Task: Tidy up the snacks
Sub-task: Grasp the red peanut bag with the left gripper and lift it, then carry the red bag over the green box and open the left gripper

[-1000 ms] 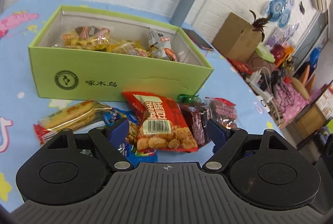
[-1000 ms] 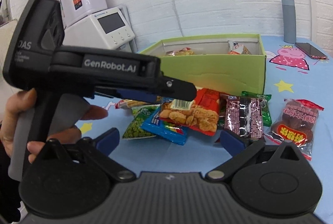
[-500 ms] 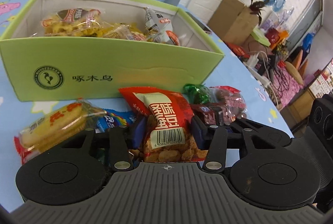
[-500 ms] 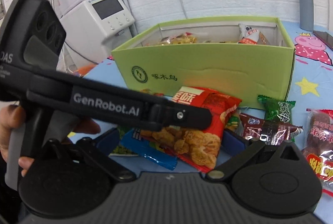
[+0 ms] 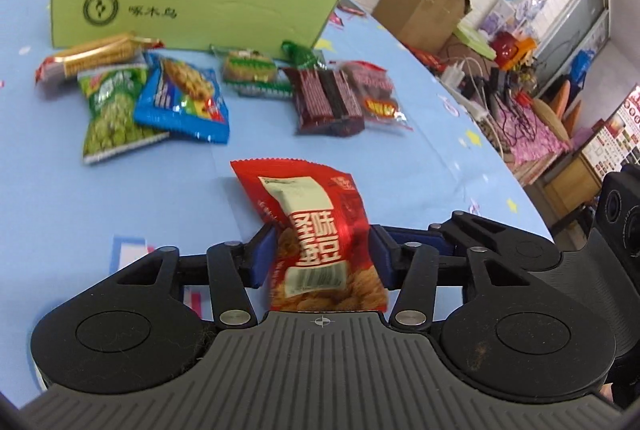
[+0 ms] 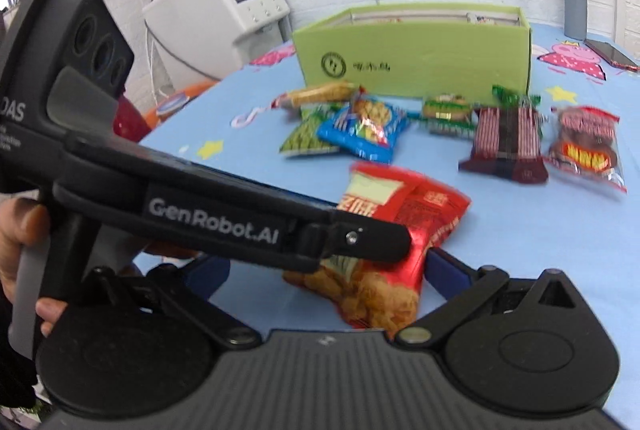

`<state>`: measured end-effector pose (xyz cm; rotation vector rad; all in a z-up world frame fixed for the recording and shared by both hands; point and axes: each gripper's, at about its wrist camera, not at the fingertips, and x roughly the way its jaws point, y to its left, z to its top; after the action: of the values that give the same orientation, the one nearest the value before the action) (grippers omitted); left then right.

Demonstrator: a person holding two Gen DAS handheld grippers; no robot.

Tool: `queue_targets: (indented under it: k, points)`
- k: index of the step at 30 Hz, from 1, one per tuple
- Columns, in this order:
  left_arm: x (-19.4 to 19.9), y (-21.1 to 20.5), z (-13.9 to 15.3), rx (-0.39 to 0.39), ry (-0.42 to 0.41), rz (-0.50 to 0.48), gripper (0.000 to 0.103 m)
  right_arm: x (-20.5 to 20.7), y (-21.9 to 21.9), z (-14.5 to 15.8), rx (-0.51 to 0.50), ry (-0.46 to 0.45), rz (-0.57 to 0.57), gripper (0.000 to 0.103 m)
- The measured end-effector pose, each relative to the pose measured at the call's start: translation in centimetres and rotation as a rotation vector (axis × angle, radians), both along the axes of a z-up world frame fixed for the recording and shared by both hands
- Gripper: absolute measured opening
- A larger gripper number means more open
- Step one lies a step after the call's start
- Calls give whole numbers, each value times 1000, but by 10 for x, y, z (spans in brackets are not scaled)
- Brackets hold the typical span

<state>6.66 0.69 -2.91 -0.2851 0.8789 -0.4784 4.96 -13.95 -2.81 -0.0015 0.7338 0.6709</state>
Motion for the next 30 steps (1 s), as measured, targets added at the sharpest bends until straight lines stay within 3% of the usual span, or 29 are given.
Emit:
queue_targets:
  k: [4, 7, 14, 16, 18, 19, 21, 25, 30]
  points:
    - [-10, 11, 10, -5, -30, 51, 57, -16, -13, -2, -9, -35, -64, 102]
    - [-5, 12, 14, 6, -42, 59, 60, -18, -18, -4, 15, -51, -90, 102]
    - [4, 1, -5, 19, -4, 16, 47, -8, -13, -16, 21, -48, -112, 102]
    - [5, 1, -7, 1, 4, -5, 31, -6, -12, -18, 29, -64, -108, 102]
    - [4, 4, -8, -27, 17, -11, 23, -5, -9, -18, 20, -85, -104, 80]
    - [2, 5, -6, -26, 15, -8, 23, -5, -8, -16, 20, -88, -97, 78]
    - [2, 7, 4, -25, -1, 9, 19, -5, -10, -8, 53, -68, -87, 74]
    - [17, 13, 31, -68, -50, 17, 20, 3, -8, 17, 42, -131, -95, 73]
    - [62, 25, 75, -85, -142, 44, 20, 43, 4, 55, 26, -244, -84, 73]
